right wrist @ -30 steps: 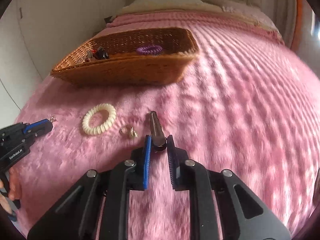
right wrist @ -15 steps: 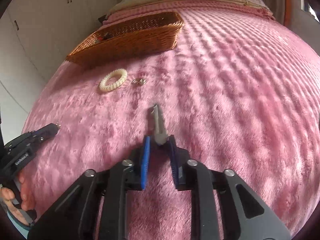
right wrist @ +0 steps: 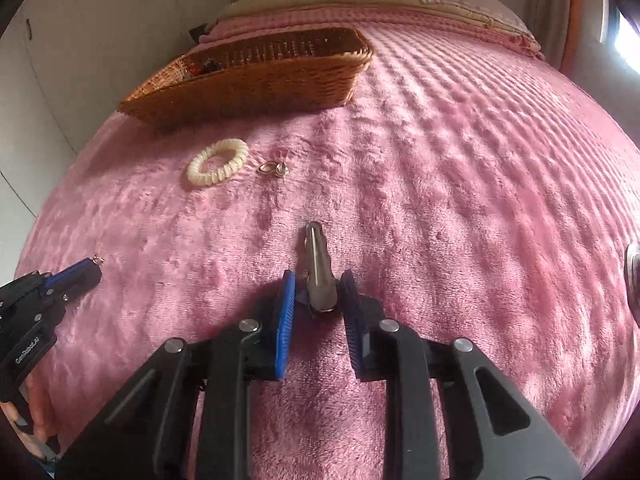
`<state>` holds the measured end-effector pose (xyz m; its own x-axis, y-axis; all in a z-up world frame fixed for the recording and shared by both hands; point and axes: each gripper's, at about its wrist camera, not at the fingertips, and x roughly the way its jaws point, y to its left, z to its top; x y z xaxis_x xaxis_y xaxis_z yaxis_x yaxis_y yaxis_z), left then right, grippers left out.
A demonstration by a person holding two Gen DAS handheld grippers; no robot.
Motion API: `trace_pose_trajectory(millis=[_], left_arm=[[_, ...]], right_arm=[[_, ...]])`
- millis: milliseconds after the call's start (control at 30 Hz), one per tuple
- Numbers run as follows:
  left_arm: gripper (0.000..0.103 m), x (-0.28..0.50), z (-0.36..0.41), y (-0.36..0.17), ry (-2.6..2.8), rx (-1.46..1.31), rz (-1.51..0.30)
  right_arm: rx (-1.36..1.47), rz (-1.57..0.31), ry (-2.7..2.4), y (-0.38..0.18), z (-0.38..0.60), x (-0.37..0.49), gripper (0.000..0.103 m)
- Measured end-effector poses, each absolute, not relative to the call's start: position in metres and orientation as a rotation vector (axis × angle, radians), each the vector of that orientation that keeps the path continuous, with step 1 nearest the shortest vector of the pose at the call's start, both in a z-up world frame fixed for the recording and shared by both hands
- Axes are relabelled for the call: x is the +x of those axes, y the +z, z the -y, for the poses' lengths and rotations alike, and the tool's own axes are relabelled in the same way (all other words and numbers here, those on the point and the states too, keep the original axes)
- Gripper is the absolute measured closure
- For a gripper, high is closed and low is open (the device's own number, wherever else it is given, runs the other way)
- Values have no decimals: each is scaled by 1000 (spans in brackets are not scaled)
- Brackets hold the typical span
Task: Organize jewelry
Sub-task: 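Grasp the small silver clasp charm with the left gripper while the right gripper grasps the silver key, then carry the charm and key into the basket and open both grippers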
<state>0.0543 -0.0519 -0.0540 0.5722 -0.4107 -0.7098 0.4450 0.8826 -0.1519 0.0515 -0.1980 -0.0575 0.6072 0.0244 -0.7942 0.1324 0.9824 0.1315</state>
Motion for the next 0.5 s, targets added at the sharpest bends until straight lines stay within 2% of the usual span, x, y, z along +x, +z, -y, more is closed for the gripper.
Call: trace_pose_trajectory(millis=[67, 500], left_arm=[[101, 54, 51, -53, -510, 39, -814], [102, 46, 44, -44, -520, 46, -785]], right_arm=[[179, -901, -44, -54, 197, 47, 82], [227, -873, 14, -44, 205, 36, 82]])
